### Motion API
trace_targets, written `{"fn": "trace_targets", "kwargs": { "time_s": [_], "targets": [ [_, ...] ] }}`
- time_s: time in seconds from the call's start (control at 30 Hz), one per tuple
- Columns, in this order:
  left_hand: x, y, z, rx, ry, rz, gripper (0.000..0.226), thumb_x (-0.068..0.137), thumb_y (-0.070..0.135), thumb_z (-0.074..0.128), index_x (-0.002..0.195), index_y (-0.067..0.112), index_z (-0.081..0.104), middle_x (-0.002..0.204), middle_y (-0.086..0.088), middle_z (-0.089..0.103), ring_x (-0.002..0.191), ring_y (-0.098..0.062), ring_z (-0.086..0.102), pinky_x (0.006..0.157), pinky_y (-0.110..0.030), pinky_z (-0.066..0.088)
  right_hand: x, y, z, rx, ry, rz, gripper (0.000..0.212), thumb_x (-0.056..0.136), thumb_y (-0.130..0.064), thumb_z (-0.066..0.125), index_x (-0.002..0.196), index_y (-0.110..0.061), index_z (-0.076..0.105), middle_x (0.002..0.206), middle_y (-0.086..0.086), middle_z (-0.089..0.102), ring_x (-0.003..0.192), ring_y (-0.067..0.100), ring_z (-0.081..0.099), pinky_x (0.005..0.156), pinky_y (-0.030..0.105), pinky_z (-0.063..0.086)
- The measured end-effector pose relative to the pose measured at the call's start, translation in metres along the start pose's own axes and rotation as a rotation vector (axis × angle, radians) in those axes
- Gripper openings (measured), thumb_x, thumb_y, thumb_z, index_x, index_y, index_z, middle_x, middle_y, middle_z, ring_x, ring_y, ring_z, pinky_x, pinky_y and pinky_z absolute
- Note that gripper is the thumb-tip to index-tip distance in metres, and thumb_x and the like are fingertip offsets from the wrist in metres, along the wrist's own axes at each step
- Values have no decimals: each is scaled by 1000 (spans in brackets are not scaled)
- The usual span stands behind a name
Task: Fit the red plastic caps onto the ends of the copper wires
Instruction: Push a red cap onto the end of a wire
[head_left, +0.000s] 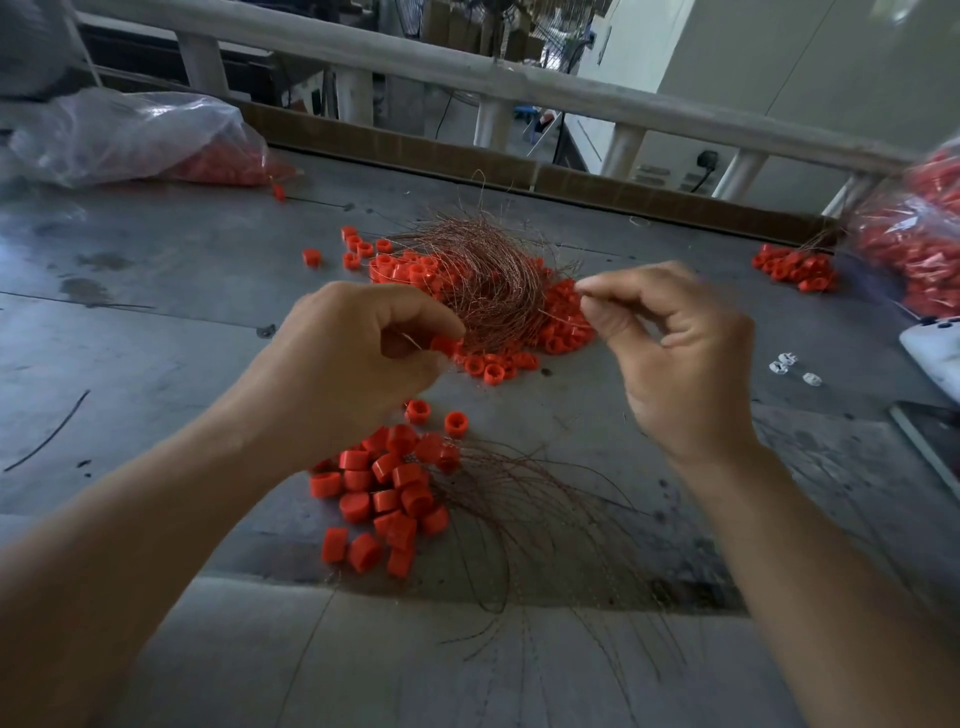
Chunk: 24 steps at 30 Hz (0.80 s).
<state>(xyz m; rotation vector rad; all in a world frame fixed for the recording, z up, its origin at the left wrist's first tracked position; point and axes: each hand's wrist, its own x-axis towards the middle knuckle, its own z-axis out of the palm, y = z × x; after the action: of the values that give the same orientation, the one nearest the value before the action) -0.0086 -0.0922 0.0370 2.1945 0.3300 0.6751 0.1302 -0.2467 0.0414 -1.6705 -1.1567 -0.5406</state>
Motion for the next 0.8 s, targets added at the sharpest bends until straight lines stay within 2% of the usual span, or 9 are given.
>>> {"fn": "trace_targets", "kwargs": {
  "time_s": [0.1,0.17,0.23,0.3,0.37,0.47,0.63,0.8],
  "targets": [
    [1,2,-3,-31,106,-19,36,74,10,70,74,45,62,73,17,68,69,-2,63,69,-13,52,3,-5,-11,28,68,-43,18,84,-7,62,99,-17,60,82,-5,55,74,11,58,68,18,46],
    [1,4,-7,-74,172,-38,35,74,8,70,75,42,62,73,14,67,67,-5,64,70,-18,54,4,-9,-14,3,70,-68,18,85,-9,61,100,-19,59,83,-10,53,74,0,54,67,12,41],
    [2,8,-10,-176,193,-57,34,73,4,70,76,37,63,74,12,70,64,-4,65,67,-15,54,3,-12,-14,-12,43,-69,16,85,-9,61,97,-19,59,83,-15,52,72,-6,51,66,7,36],
    [1,12,-10,-340,131,-69,28,70,-2,69,80,25,66,79,6,71,64,-5,68,63,-13,53,1,-15,-12,5,0,-51,14,84,-9,62,93,-19,59,82,-15,53,71,-3,51,64,8,37],
    [-1,16,-7,-445,46,-68,25,60,5,69,82,17,67,80,2,72,67,-8,69,63,-12,52,-2,-20,-9,46,-39,-36,14,82,-9,63,90,-19,59,79,-10,55,68,4,53,62,10,39],
    [-3,17,-1,-500,-14,-63,32,50,13,67,81,21,68,77,7,73,71,-9,70,64,-12,51,-6,-28,-3,77,-88,-55,14,80,-9,65,85,-20,59,74,-4,57,66,9,53,60,9,39],
    [-4,17,1,-489,-47,-19,31,53,15,67,83,24,68,80,8,73,73,-8,70,65,-11,51,-10,-36,2,55,-152,-67,3,79,-11,65,77,-13,63,70,-6,56,67,6,51,60,8,37],
    [-5,17,1,-476,-72,-2,31,55,16,67,85,23,68,79,6,73,72,-9,70,65,-12,52,-11,-36,3,44,-167,-41,6,79,-11,65,74,-8,64,69,-5,56,63,3,49,58,8,36]
  ]
}}
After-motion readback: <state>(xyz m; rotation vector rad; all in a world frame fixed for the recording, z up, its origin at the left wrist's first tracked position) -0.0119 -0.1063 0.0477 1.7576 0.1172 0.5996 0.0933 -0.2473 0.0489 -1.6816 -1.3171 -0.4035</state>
